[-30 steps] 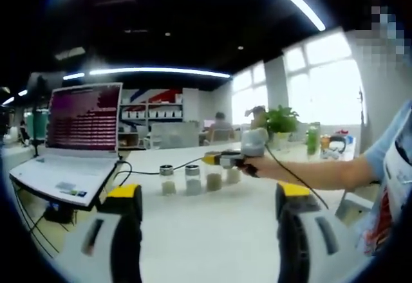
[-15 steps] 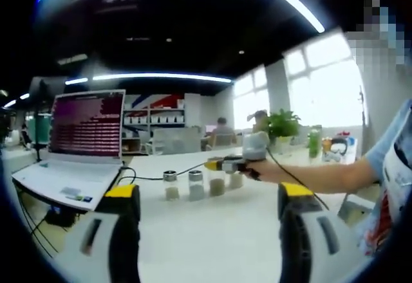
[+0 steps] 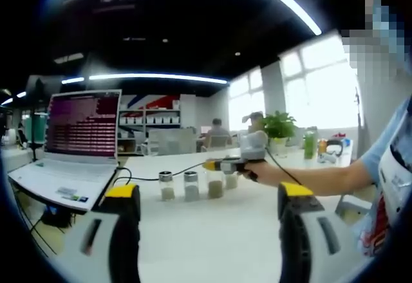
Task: Rotate the seasoning bottle until the label or dispensing opening points toward the visible target arrow and the bottle remains upright within the marked orientation range
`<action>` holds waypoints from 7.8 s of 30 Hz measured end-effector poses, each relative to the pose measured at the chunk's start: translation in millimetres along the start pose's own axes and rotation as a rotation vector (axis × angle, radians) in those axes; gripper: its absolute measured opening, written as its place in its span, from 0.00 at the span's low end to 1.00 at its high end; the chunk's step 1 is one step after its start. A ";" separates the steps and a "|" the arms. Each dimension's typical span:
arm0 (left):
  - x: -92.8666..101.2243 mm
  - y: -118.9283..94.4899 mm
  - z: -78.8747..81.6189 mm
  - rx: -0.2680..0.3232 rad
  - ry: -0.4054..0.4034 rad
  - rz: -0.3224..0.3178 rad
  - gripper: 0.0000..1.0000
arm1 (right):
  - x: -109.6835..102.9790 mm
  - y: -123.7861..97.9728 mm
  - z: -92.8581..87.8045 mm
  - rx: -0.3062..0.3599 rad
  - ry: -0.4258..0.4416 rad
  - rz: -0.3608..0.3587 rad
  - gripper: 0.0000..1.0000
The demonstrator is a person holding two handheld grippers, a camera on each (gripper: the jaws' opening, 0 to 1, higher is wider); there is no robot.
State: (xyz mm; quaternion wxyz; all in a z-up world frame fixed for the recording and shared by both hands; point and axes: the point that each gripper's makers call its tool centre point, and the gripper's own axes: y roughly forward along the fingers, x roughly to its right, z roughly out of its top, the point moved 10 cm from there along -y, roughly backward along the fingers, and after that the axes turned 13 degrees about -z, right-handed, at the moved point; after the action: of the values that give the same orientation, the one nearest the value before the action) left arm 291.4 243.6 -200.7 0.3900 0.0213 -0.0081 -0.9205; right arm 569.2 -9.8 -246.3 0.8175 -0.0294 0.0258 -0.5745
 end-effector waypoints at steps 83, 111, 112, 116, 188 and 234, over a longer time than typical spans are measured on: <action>4.0 8.2 -12.7 -0.012 -0.050 0.011 0.85 | -4.9 -183.0 -24.3 0.109 -0.048 0.258 0.40; 14.7 15.5 -13.5 0.028 -0.095 -0.053 0.83 | -1.8 -185.9 -26.6 0.134 -0.019 0.251 0.40; 14.7 16.0 -13.9 0.026 -0.094 -0.051 0.83 | -2.1 -186.1 -26.3 0.132 -0.022 0.247 0.40; 18.6 18.6 -13.9 0.031 -0.106 -0.050 0.85 | -3.6 -185.1 -27.7 0.138 -0.012 0.222 0.40; 13.5 23.7 -11.9 0.021 -0.112 -0.073 1.00 | -36.7 -196.2 -33.0 0.208 -0.031 -0.194 0.60; 10.9 18.8 -14.8 0.005 -0.107 -0.051 0.98 | 46.9 -155.3 -17.7 0.015 -0.006 0.869 0.70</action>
State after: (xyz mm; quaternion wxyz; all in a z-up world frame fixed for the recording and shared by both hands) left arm 298.0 222.7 -215.2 0.3651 -0.0267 -0.0309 -0.9301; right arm 438.0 -106.8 -252.2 0.9837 -0.0116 0.0290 -0.1770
